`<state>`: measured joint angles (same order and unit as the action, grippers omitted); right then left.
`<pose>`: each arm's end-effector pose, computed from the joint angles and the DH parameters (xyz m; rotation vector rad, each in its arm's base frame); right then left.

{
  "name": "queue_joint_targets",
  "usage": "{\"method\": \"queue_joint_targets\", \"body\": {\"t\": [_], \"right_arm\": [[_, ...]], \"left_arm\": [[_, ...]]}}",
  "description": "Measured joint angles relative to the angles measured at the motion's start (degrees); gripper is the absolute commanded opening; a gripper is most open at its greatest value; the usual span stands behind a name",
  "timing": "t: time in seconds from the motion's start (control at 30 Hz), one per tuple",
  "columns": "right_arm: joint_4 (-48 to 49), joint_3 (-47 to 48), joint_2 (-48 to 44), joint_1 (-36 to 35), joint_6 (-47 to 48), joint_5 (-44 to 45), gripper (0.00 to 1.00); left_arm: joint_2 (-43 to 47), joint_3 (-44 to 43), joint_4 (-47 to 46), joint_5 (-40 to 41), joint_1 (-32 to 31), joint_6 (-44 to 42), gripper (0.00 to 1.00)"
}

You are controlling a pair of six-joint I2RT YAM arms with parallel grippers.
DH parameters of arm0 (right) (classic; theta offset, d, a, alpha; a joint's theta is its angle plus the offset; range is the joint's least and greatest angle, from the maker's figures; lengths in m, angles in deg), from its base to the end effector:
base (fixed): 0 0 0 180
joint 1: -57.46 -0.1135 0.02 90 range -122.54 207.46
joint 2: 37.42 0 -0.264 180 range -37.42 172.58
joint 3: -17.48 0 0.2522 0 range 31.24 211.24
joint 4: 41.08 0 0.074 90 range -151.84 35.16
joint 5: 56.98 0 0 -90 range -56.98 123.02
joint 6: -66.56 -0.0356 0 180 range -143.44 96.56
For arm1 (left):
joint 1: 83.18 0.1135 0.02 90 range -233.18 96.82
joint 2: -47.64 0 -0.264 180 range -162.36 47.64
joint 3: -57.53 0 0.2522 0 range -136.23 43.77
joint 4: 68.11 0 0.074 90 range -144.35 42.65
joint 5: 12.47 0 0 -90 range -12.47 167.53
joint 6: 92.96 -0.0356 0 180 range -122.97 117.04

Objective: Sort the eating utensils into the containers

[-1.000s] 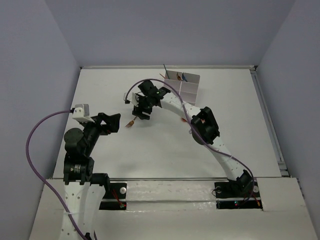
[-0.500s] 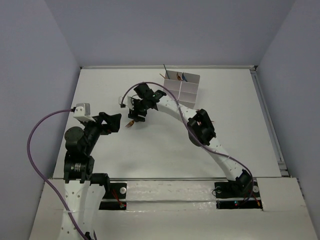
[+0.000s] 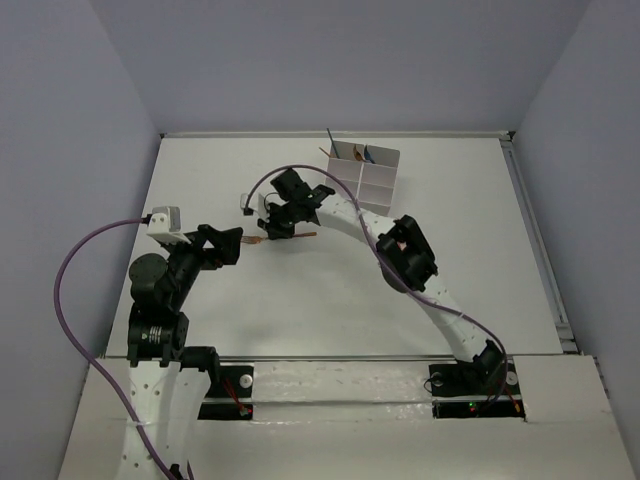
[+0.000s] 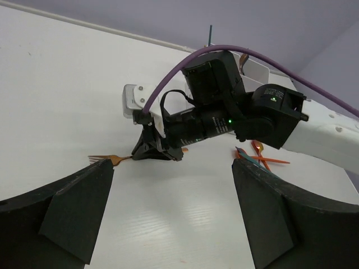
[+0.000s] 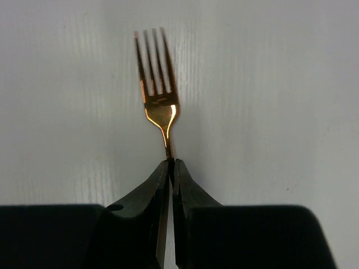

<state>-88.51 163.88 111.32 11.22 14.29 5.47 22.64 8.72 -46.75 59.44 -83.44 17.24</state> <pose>0.3795 0.4201 0.1596 -1.7665 1.6406 0.6523 0.1192 -0.0116 0.3315 -0.0146 1.5533 -0.5241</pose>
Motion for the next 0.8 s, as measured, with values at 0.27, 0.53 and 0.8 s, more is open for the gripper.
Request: {"method": "queue_joint_targets", "body": {"t": [0.27,0.53,0.8], "right_arm": [[16.6,-28.2,-15.2,-1.8,-15.1,8.1,0.07],[23.1,-36.7,-19.5,-7.3,-26.3,18.9,0.29],[22.5,-34.8,-18.5,-7.8,-28.5,22.2,0.26]], "left_arm": [[0.2,0.0,0.0,-0.1,0.0,0.0,0.99],[0.3,0.0,0.0,-0.4,0.0,0.0,0.99],[0.8,0.0,0.0,-0.5,0.0,0.0,0.99]]}}
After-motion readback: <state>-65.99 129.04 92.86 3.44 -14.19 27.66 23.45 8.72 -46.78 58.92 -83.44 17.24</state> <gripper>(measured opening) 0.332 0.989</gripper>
